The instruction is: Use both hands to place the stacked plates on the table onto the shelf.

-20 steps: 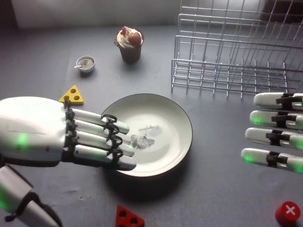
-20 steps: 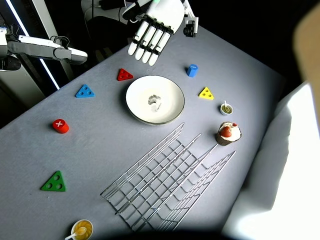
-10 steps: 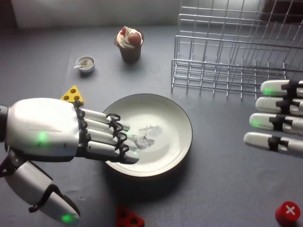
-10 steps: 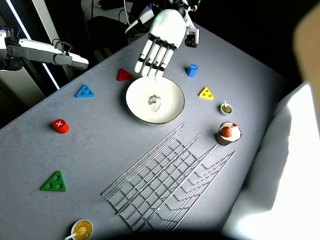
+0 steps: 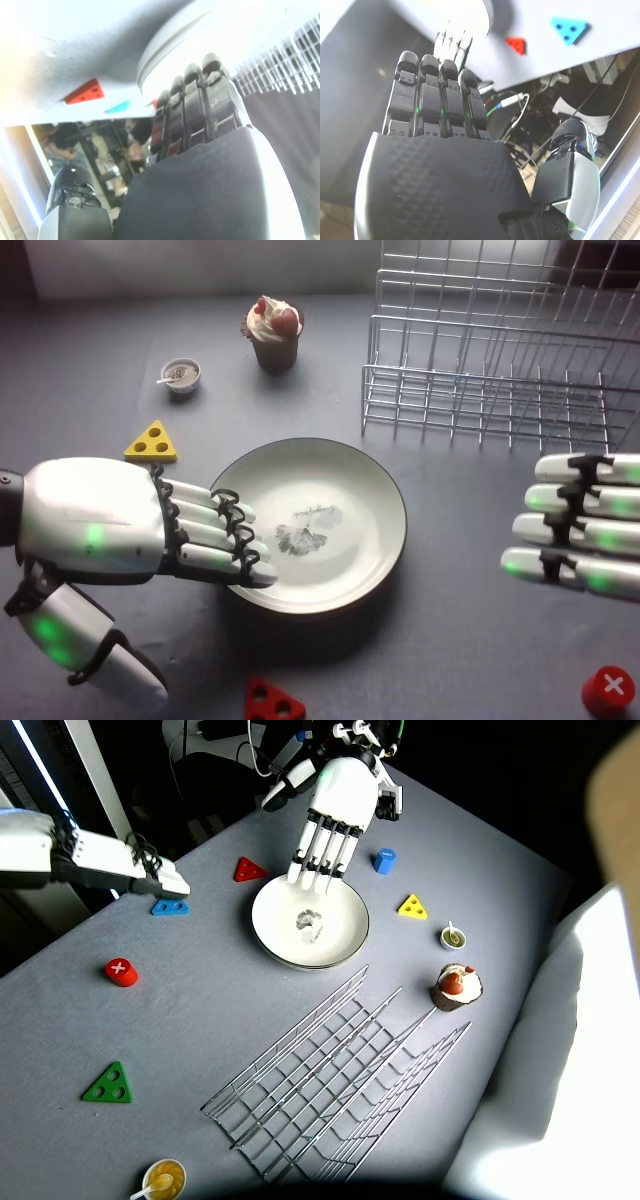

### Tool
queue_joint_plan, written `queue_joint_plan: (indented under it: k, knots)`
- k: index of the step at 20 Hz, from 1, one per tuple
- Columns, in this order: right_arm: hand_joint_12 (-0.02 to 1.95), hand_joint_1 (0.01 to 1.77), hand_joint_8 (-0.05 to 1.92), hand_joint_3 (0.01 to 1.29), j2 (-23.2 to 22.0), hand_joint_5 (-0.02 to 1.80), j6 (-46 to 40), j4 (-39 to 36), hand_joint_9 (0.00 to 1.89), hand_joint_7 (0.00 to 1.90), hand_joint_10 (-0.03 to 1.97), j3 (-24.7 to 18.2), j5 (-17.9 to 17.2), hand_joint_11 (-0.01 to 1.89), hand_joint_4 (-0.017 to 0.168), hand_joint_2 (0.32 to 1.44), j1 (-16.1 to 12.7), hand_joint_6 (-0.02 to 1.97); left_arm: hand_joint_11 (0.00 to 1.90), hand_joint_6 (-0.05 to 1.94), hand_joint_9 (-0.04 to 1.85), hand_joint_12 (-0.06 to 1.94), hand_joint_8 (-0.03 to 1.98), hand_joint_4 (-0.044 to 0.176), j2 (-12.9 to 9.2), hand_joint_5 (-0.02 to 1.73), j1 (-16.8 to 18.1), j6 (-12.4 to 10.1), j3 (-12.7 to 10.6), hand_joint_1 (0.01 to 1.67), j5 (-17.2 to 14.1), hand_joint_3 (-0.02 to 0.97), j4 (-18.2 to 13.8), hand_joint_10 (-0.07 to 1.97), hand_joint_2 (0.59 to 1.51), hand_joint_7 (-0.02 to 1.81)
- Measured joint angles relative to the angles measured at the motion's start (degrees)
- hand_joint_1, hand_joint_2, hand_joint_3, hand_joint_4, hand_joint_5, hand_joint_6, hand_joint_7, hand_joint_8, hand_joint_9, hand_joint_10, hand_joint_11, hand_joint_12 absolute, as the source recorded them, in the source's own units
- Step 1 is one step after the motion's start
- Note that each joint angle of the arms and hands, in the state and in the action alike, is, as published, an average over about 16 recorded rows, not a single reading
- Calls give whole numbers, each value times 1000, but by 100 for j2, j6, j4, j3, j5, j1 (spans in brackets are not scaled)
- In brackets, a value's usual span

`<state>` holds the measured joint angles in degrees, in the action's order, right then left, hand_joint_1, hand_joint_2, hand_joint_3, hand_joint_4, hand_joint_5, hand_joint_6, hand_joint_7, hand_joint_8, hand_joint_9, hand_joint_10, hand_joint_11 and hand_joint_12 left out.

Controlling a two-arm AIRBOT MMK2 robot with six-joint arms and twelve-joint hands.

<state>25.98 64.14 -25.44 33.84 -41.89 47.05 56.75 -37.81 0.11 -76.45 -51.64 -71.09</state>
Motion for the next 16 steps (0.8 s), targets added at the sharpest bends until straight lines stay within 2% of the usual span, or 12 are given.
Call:
queue_joint_plan:
  k: [7, 16]
  knots:
    - [20, 17, 6, 16, 289, 161, -86, 330, 197, 194, 0, 102, 494, 177, 6, 902, -295, 19, 138, 9, 174, 27, -5, 3, 91, 129, -88, 0, -96, 28, 116, 12, -9, 6, 1021, 182]
    - [20, 16, 5, 16, 593, 151, -106, 594, 179, 173, 0, 280, 895, 166, 6, 915, -651, 18, 114, 10, 151, 8, -4, 2, 205, 118, -223, 8, -319, 28, 218, 12, 32, 3, 1018, 157]
